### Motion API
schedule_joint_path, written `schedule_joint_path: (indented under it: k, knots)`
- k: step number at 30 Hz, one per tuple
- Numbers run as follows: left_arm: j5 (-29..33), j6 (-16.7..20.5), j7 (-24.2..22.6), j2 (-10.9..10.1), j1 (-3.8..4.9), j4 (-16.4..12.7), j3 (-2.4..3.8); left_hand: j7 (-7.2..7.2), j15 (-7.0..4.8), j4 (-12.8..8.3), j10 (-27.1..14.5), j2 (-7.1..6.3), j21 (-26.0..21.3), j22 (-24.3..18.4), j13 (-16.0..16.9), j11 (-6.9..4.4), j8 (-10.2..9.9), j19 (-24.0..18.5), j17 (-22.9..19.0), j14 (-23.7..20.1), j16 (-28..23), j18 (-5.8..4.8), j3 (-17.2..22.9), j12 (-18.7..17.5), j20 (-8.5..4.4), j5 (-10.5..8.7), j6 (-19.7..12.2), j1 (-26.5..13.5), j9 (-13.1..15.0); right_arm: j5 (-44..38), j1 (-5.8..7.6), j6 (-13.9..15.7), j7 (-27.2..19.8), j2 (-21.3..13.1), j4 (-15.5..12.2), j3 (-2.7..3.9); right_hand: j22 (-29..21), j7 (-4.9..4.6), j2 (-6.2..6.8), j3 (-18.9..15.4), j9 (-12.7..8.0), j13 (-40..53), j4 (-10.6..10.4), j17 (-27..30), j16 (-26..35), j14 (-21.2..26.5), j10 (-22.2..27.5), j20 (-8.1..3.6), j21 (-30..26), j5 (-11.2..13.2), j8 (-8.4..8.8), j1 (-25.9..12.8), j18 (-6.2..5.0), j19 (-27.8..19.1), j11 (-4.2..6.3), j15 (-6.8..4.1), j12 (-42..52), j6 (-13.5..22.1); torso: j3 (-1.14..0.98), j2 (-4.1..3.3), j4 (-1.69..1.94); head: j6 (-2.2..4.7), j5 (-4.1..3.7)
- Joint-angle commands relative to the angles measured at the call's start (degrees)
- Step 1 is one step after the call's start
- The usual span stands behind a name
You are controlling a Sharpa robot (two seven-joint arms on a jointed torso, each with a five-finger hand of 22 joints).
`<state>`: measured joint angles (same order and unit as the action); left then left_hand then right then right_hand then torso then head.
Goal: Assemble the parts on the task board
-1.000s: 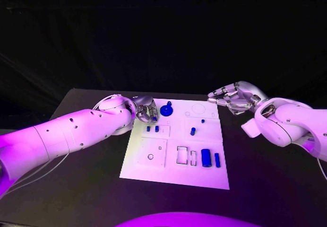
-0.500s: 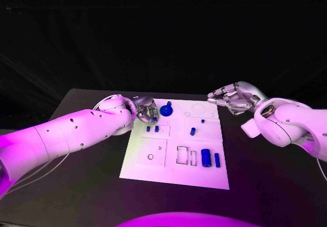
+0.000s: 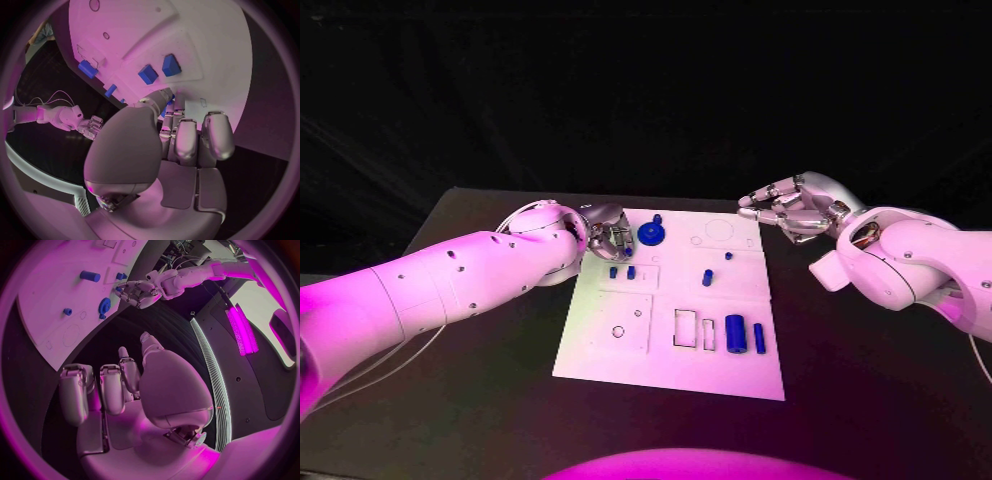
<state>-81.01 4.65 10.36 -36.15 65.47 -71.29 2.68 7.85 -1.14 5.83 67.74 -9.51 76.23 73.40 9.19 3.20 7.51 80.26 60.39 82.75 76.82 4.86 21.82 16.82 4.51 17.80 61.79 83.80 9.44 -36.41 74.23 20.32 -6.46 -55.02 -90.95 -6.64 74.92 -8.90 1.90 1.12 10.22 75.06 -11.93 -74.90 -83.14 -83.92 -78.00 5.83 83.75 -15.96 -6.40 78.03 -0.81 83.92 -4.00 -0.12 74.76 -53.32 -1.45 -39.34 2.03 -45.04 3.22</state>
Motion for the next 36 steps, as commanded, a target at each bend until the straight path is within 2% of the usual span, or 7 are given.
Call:
schedule_joint_path:
  k: [1,16,21,24,28,33,36]
  knots:
    - [0.22,-0.90,0.29,0.12,0.00,-0.01,0.03,-0.01,0.33,-0.18,0.19,-0.07,-0.38,-0.06,0.00,0.27,-0.29,-0.29,-0.10,-0.15,-0.26,-0.41,-0.16,-0.38,-0.03,-0.37,-0.34,-0.46,-0.10,-0.39,-0.04,-0.51,-0.52,0.03,-0.03,0.01,10.58,0.06,-0.47,0.08,-0.06,1.65,0.38,-5.68,0.15,-3.72,-0.45,-0.33,-0.02,-0.38,0.29,-0.05,-0.80,2.83,0.14,-0.42,0.27,-0.40,0.01,0.01,0.01,0.01,0.00]
    - [0.23,-0.45,0.73,-0.12,0.00,0.01,0.03,0.54,0.62,-0.28,0.54,-0.57,-0.57,-0.22,0.17,0.62,-1.76,-0.43,-0.47,-0.32,-0.33,-0.36,-0.26,-1.10,0.19,-0.34,-1.75,-0.77,-0.74,-0.39,-0.04,-0.45,-0.52,0.02,-0.02,0.01,10.57,0.05,-0.49,0.09,-0.07,1.61,0.43,-5.66,0.18,-3.72,-0.41,-0.34,-0.04,-0.38,0.31,-0.03,-0.80,2.82,0.13,-0.42,0.23,-0.40,0.03,-0.02,0.03,-0.07,-0.04]
    - [0.23,-0.05,0.84,-0.62,0.00,-0.12,0.03,0.47,0.66,-0.41,0.82,-0.95,-0.63,-0.24,0.31,0.59,-3.09,-0.45,-0.70,-0.37,-0.34,-0.33,-0.25,-1.58,0.28,-0.32,-3.53,-0.85,-1.34,-0.39,-0.04,-0.32,-0.49,0.00,0.11,0.01,9.85,0.00,-0.48,0.10,-0.12,-0.01,0.62,-5.02,0.72,-3.54,1.06,-0.34,-1.08,-0.38,0.43,0.01,-1.06,2.30,0.09,-0.40,-1.65,-0.25,0.04,0.00,0.02,-0.08,-0.06]
    - [0.23,0.29,0.88,-1.11,0.01,-0.29,0.03,0.42,0.62,-0.48,1.00,-1.16,-0.66,-0.26,0.39,0.55,-3.77,-0.46,-0.76,-0.38,-0.31,-0.32,-0.23,-1.84,0.28,-0.30,-4.69,-0.87,-1.74,-0.44,-0.04,-0.18,-0.47,0.00,0.28,0.01,8.69,-0.02,-0.59,0.23,-0.21,-6.50,0.83,-3.50,2.12,-3.05,6.47,-0.34,-2.81,-0.41,0.63,0.04,-1.47,1.43,0.10,-0.39,-9.24,0.04,0.05,-0.01,0.05,-0.07,-0.13]
    - [0.23,0.81,1.00,-2.03,0.03,-0.66,0.04,0.41,0.60,-0.54,1.10,-1.28,-0.67,-0.26,0.44,0.52,-3.93,-0.46,-0.81,-0.39,-0.31,-0.32,-0.23,-1.98,0.26,-0.30,-5.21,-0.86,-1.94,-1.31,-0.04,-0.08,-0.26,0.03,0.68,0.01,5.30,0.06,-0.34,0.79,-0.26,-25.23,0.92,1.73,7.40,-1.53,17.50,-0.56,-8.01,-0.41,0.73,0.34,-2.61,-1.01,0.38,-0.54,-30.97,0.09,0.07,0.01,0.06,0.00,-0.17]
    - [0.68,2.02,0.66,-3.44,0.11,-1.53,0.06,0.44,0.59,-0.59,1.19,-1.20,-0.71,-0.30,0.48,0.53,-3.86,-0.48,-1.01,-0.43,-0.38,-0.31,-0.13,-2.05,0.26,-0.25,-5.24,-0.75,-1.99,-6.25,-0.04,-0.48,1.03,0.16,1.36,0.01,3.92,-0.01,0.07,2.24,-0.16,-34.13,1.07,3.19,9.42,-1.46,18.89,-0.62,-10.24,-0.18,0.48,1.78,-2.99,-1.65,0.24,-0.63,-41.32,-0.67,0.12,0.04,0.04,0.11,-0.25]
    - [2.45,3.51,-0.41,-4.51,0.29,-2.21,0.16,0.59,0.64,-0.77,1.32,-1.00,-0.97,-0.58,0.60,0.64,-3.10,-0.66,-1.40,-0.51,-0.51,-0.24,0.07,-2.25,0.26,-0.15,-3.81,-0.50,-1.79,-11.15,-0.04,-1.21,2.60,0.36,1.67,0.01,3.73,-0.05,0.54,3.70,-0.08,-38.97,1.82,3.71,10.15,-1.53,19.33,-0.61,-10.60,0.14,0.27,3.75,-3.03,-1.55,0.04,-0.58,-46.90,-1.73,0.10,0.09,0.04,0.24,-0.30]
